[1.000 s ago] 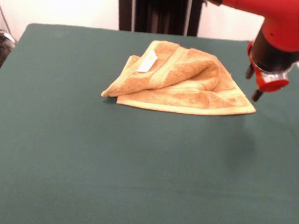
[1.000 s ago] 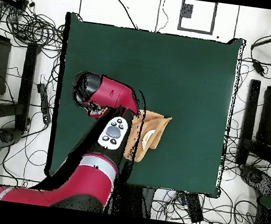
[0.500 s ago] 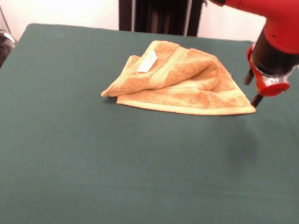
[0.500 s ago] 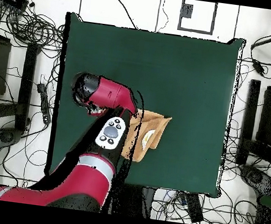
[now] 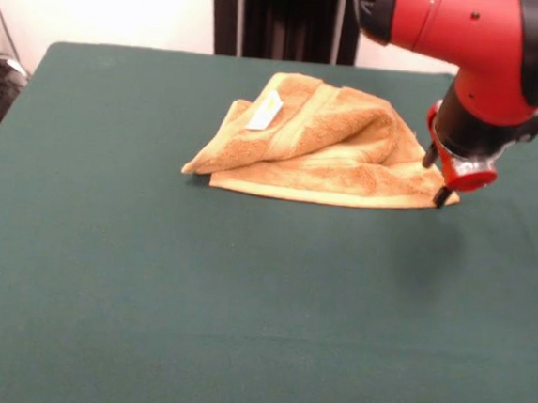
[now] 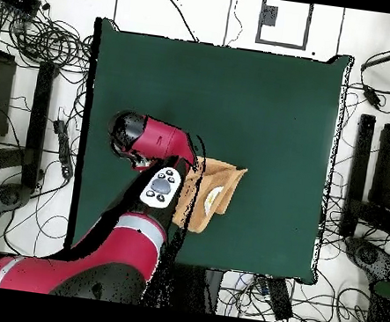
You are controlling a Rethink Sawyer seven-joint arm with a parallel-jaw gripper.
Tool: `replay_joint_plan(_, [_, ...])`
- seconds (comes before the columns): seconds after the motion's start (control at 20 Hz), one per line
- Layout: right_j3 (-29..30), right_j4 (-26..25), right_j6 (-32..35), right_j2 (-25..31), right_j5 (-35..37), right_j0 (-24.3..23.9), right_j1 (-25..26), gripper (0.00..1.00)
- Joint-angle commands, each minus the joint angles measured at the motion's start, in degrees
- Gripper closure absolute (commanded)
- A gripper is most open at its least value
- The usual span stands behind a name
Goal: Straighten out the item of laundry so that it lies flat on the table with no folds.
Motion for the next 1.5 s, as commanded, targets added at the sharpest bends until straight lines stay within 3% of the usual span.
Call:
replay_joint_plan(0.05, [3.3,0.5,8.4,4.5,-6.8,0.6,5.0,0.00])
replay_joint_plan(0.6, [3.9,2.8,8.8,7.7,-16.6,-0.2,7.7,0.00])
replay_joint_plan(0.75, [3.1,0.9,8.8,5.5,-17.1,0.5,8.5,0.00])
replay_joint_plan(0.85, [1.3,-2.2,6.3,4.0,-21.1,0.7,9.9,0.00])
replay_joint_plan(1.1, [4.2,-7.1,-5.4,14.5,-37.9,-7.0,9.5,0.00])
replay_joint_plan(1.35, [5.5,-13.7,-9.8,19.9,-40.4,-12.5,7.3,0.00])
replay_joint_plan(1.5, [4.6,-15.7,-4.9,17.8,-38.4,-11.1,7.1,0.00])
